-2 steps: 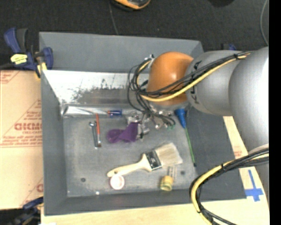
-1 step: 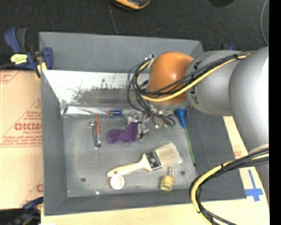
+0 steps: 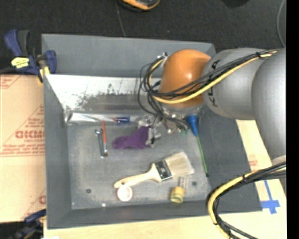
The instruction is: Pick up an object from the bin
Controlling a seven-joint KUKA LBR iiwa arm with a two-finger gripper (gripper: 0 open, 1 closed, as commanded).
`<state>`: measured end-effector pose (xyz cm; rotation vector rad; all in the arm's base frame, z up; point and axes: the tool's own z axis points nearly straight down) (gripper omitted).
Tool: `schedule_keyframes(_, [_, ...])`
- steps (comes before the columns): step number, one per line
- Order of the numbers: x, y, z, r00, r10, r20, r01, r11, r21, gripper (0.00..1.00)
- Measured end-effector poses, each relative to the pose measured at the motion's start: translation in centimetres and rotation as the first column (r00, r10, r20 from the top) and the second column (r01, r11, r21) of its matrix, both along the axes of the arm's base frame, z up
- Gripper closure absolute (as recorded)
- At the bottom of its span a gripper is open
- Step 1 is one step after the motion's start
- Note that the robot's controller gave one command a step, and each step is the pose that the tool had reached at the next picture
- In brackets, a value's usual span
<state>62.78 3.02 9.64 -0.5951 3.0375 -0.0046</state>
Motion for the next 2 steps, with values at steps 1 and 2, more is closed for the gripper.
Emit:
schedule_keyframes(1, [0.5,-0.1,3.2,1.0,0.005,0.004,-0.005,1.0,-0.002,1.0])
schedule_keyframes(2, [0.3,-0.1,9.3,1.0,0.0,-0.003,0.0,1.0,-0.002,1.0])
